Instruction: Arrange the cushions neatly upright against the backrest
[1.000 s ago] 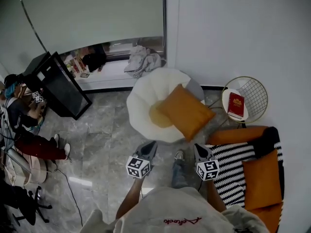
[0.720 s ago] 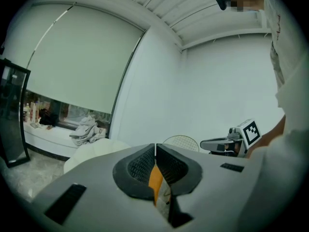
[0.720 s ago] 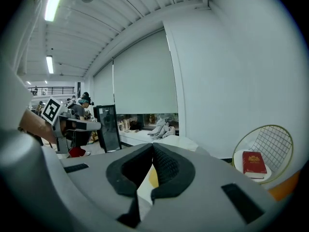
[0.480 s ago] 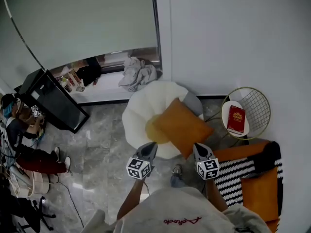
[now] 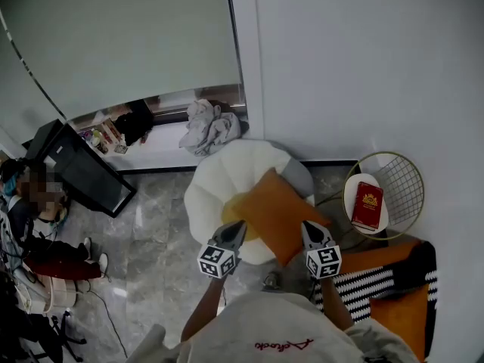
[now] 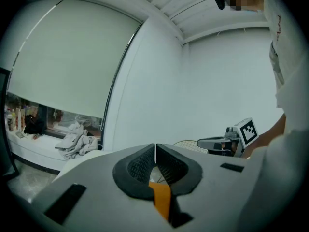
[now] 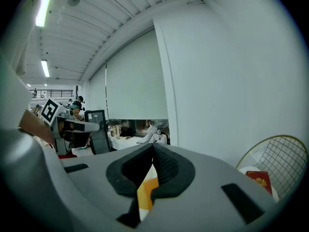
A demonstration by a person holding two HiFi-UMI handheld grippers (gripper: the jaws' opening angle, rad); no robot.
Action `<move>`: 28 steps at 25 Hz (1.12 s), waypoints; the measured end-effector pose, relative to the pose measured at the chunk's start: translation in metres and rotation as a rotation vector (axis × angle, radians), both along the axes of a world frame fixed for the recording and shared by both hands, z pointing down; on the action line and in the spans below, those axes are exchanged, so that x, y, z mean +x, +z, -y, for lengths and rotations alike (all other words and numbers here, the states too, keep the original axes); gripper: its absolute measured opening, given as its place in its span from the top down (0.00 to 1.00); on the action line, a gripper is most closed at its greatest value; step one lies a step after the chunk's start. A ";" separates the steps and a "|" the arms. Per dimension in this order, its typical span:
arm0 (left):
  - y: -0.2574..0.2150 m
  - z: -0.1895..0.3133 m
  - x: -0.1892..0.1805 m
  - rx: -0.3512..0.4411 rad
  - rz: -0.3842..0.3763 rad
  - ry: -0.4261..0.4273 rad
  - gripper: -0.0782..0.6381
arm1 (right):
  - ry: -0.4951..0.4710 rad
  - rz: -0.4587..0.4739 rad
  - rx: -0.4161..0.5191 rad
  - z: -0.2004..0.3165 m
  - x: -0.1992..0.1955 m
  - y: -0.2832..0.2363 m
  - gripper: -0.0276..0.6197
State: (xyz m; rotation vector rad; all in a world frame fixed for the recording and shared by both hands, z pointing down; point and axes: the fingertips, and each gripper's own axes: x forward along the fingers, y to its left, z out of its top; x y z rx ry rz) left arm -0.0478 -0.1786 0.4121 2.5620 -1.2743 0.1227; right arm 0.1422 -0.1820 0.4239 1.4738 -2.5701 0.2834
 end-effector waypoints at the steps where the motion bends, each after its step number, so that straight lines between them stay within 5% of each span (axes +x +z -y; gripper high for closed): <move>1: 0.001 0.006 0.004 -0.001 0.001 0.001 0.84 | -0.002 0.001 0.000 0.006 0.003 0.001 0.91; 15: 0.020 0.043 0.032 -0.062 0.023 0.024 0.84 | 0.012 0.022 -0.045 0.047 0.030 0.017 0.91; 28: 0.049 0.091 0.018 -0.120 0.055 0.047 0.84 | 0.026 0.012 -0.120 0.075 0.020 0.051 0.91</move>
